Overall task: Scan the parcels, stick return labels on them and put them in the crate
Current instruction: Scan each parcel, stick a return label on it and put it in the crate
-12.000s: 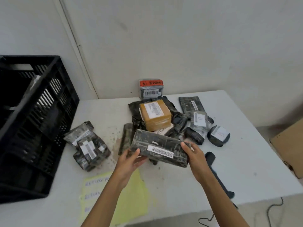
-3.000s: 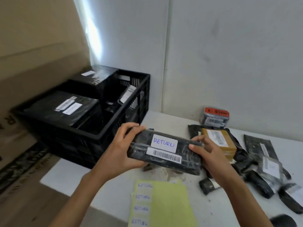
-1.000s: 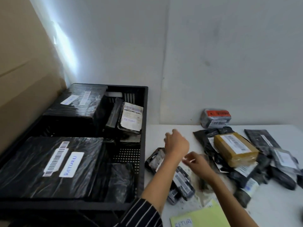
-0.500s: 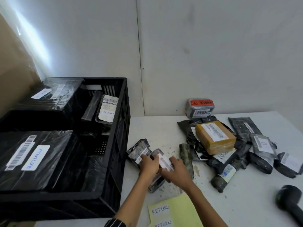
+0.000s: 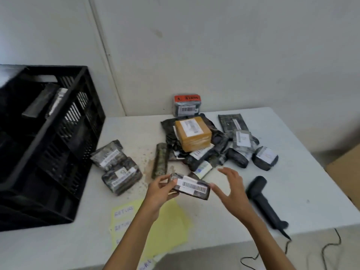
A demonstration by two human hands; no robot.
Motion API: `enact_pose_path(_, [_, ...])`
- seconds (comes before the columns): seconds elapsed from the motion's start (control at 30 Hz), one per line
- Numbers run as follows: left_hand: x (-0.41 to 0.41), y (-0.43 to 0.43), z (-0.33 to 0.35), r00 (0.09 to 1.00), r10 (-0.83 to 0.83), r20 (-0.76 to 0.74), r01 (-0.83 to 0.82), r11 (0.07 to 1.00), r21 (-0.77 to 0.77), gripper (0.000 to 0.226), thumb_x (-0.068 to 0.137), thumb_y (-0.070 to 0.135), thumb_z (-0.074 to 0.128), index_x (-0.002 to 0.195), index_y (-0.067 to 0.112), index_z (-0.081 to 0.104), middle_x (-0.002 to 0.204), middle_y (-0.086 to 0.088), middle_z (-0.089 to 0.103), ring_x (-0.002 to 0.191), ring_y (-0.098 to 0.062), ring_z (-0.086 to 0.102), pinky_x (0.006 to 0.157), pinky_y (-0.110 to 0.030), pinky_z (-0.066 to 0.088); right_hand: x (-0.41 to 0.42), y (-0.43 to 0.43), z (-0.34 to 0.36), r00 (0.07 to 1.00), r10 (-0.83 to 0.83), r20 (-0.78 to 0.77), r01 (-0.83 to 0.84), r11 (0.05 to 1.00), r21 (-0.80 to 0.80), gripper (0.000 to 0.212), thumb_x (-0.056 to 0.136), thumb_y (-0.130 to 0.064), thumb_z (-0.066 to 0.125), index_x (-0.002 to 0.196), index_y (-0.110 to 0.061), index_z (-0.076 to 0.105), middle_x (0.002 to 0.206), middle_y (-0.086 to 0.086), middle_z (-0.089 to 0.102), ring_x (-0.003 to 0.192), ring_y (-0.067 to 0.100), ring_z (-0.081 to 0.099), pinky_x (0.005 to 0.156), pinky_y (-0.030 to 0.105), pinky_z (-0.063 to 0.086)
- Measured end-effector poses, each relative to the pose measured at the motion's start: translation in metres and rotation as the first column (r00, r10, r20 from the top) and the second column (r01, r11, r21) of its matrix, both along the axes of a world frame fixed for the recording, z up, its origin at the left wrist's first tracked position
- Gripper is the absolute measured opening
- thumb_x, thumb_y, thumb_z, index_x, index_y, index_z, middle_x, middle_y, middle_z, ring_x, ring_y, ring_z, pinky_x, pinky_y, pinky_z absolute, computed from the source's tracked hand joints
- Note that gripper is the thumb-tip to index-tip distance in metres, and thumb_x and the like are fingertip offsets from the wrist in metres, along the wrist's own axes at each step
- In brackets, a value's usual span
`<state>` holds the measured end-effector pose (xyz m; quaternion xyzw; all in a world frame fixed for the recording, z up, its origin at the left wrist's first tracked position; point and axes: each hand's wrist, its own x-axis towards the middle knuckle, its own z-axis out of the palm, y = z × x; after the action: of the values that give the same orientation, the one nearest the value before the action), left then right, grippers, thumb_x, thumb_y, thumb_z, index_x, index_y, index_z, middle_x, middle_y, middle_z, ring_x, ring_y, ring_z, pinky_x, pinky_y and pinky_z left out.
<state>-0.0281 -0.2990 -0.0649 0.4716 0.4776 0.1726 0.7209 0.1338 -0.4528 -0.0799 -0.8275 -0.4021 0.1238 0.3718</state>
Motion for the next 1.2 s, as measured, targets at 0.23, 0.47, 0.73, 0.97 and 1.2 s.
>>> enact_pose_path(0.23, [0.015,-0.043,-0.031,0.998,0.059,-0.01,-0.059,0.987,-0.146,0.033,0.092,0.006,0.057,0.122,-0.006,0.052,0.104,-0.023,0.064,0.084,-0.026,0.065,0.078,-0.034,0.057,0.054,-0.082,-0.052,0.916,-0.328,0.232,0.401,0.728,-0.556,0.085,0.081,-0.032,0.068,0.143,0.0,0.02,0.134,0.025,0.037,0.12,0.039,0.039,0.098,0.044,0.036])
enact_pose_path(0.47, [0.026,-0.043,-0.035,0.989,0.147,0.022,-0.139,0.965,-0.222,0.032,0.092,-0.002,0.053,0.124,-0.004,0.046,0.101,-0.02,0.061,0.085,-0.026,0.061,0.086,-0.039,0.049,0.072,-0.079,-0.059,0.947,-0.256,0.192,0.319,0.704,-0.635,0.037,0.089,-0.031,0.057,0.114,-0.008,0.041,0.112,0.008,0.054,0.102,0.025,0.053,0.076,0.031,0.039])
enact_pose_path(0.73, [0.042,-0.027,-0.043,0.978,0.19,0.081,-0.162,0.95,-0.266,0.033,0.092,-0.004,0.051,0.125,-0.007,0.047,0.11,-0.023,0.06,0.095,-0.029,0.06,0.081,-0.037,0.052,0.015,-0.064,0.003,0.844,-0.315,-0.434,0.281,0.949,-0.143,0.012,0.086,-0.016,0.061,0.094,-0.011,0.053,0.08,0.008,0.061,0.067,0.024,0.059,0.055,0.027,0.047])
enact_pose_path(0.97, [0.048,-0.018,-0.049,0.964,0.233,0.124,-0.187,0.935,-0.303,0.034,0.094,-0.004,0.048,0.127,-0.009,0.047,0.106,-0.02,0.061,0.095,-0.029,0.061,0.08,-0.037,0.052,-0.044,-0.058,0.026,0.799,-0.246,-0.548,0.217,0.969,-0.118,0.019,0.087,-0.022,0.063,0.088,-0.003,0.059,0.063,0.009,0.06,0.05,0.009,0.057,0.046,0.011,0.042])
enact_pose_path(1.2, [0.047,-0.017,-0.058,0.959,0.263,0.104,-0.216,0.919,-0.331,0.035,0.094,0.0,0.05,0.129,-0.005,0.048,0.114,-0.02,0.061,0.099,-0.027,0.061,0.086,-0.036,0.05,-0.07,-0.06,0.023,0.8,-0.234,-0.553,0.188,0.972,-0.139,0.015,0.085,-0.023,0.064,0.078,-0.013,0.055,0.058,0.002,0.057,0.056,0.015,0.055,0.05,0.013,0.042])
